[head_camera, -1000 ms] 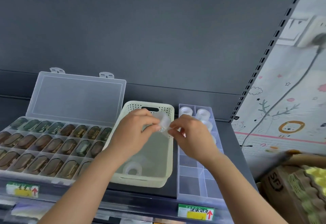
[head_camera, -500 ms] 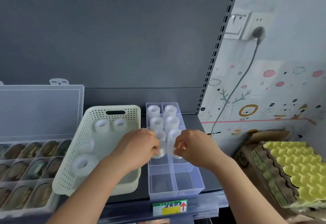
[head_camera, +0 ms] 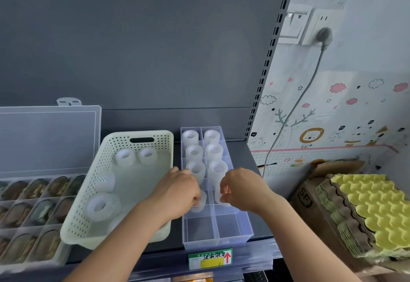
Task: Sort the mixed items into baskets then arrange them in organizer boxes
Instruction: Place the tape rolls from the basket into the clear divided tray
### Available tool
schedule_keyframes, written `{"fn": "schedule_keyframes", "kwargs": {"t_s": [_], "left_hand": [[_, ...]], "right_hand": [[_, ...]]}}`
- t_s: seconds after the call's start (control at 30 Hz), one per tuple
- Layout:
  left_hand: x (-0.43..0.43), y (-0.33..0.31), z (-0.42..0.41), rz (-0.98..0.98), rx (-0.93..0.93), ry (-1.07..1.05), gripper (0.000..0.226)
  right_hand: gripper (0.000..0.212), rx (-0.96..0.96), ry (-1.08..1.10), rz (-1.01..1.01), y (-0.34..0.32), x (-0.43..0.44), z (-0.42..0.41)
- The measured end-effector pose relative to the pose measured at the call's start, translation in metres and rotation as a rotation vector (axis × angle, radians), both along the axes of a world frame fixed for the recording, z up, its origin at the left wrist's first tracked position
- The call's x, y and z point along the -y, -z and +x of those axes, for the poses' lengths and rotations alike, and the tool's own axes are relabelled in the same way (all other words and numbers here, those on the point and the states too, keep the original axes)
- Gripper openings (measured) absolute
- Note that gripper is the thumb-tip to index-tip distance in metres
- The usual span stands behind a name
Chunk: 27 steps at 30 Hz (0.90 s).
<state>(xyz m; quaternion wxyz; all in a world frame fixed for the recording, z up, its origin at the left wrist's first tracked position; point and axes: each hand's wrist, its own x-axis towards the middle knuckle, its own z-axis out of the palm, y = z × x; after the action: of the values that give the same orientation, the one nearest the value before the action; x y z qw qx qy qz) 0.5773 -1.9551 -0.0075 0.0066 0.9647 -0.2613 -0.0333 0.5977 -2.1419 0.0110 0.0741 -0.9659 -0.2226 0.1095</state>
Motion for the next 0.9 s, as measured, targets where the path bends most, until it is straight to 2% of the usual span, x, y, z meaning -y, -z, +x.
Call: {"fn": "schedule_keyframes", "kwargs": {"t_s": [0.23,0.33,0.4,0.47,0.53,0.6,0.7,0.8,0.9], "left_hand": [[0.001,0.002,0.003,0.055,-0.102,-0.028,0.026],[0.001,-0.004,0.001,-0.048,-0.115,-0.041,0.023],[-0.004,-0.014,-0.003,-0.191,-0.058,-0.047,0.024],[-0.016,-0.027,-0.009,-0.374,0.035,-0.087,0.021],[-0.035,-0.038,-0.016,-0.444,0.065,-0.177,0.017],[-0.059,-0.044,-0.023,-0.392,0.044,-0.291,0.015],[-0.096,-0.044,-0.035,-0.166,-0.033,-0.481,0.020],[-0.120,-0.036,-0.048,0.035,-0.160,-0.625,0.034],[-0.126,-0.027,-0.059,0.044,-0.190,-0.711,0.037]], "right_hand": [[0.017,-0.082,-0.017,-0.113,0.007,-0.004,0.008],[0.014,-0.085,-0.008,-0.090,0.008,-0.005,0.009],[0.015,-0.059,0.010,-0.050,0.004,-0.008,0.008],[0.019,0.035,-0.006,-0.009,-0.004,-0.015,0.008],[0.022,0.125,-0.047,0.082,-0.015,-0.027,0.005],[0.021,0.150,-0.145,0.194,-0.025,-0.046,-0.002],[0.014,0.043,-0.363,0.305,-0.028,-0.077,-0.017],[0.023,-0.013,-0.511,0.229,-0.013,-0.105,-0.026],[0.030,0.015,-0.599,0.156,0.002,-0.128,-0.028]]}}
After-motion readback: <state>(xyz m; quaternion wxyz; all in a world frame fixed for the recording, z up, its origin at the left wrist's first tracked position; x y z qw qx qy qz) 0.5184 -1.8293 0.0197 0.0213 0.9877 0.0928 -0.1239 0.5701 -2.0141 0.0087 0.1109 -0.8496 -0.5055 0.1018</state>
